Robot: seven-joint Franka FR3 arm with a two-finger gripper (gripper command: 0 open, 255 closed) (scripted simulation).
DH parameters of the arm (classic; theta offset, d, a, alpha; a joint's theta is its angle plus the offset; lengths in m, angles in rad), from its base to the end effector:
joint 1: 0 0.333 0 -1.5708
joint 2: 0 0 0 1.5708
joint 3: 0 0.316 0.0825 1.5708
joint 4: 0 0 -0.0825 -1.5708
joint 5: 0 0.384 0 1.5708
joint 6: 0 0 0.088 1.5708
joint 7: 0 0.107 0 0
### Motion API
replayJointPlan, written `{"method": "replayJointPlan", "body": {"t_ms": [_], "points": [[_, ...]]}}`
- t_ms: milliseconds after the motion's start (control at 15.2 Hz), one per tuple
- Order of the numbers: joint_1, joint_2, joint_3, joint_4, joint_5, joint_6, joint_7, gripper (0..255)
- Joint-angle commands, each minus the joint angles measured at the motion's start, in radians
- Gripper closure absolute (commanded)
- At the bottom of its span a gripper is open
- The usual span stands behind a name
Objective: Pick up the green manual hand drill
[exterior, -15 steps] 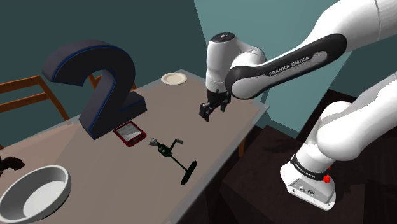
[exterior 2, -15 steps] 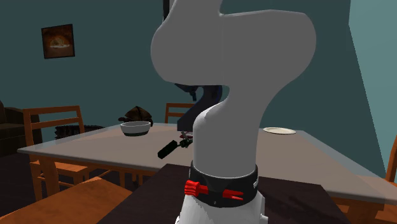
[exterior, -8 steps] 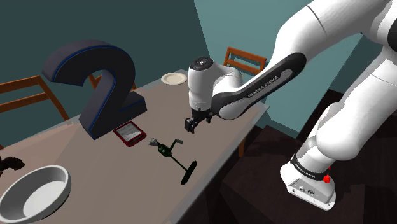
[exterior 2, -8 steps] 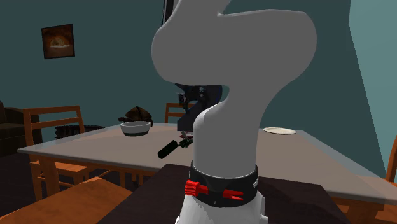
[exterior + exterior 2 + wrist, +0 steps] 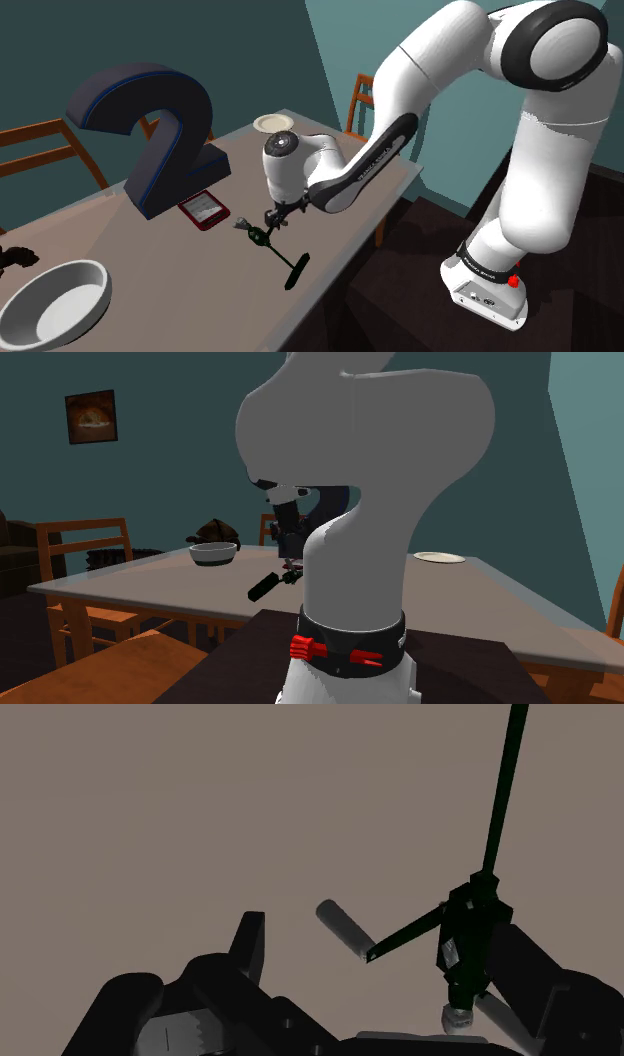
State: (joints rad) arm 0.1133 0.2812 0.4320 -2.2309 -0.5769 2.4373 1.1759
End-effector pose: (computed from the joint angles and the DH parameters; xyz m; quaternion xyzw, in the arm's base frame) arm 0.4634 0.2812 0.2525 0.9877 -0.0960 0.0851 0.0890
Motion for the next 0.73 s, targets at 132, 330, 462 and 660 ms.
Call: {"method": "replayJointPlan", "body": {"t_ms": [132,330,462,660], "points": [[0.082,0.176,-0.050,0.160,-0.127,-0.019,0.110,0],[0.143,0.296,-0.088,0.278,-0.188,-0.034,0.163,0],[0.179,0.368,-0.110,0.356,-0.216,-0.045,0.185,0],[0.190,0.401,-0.124,0.367,-0.235,-0.026,0.204,0]]}}
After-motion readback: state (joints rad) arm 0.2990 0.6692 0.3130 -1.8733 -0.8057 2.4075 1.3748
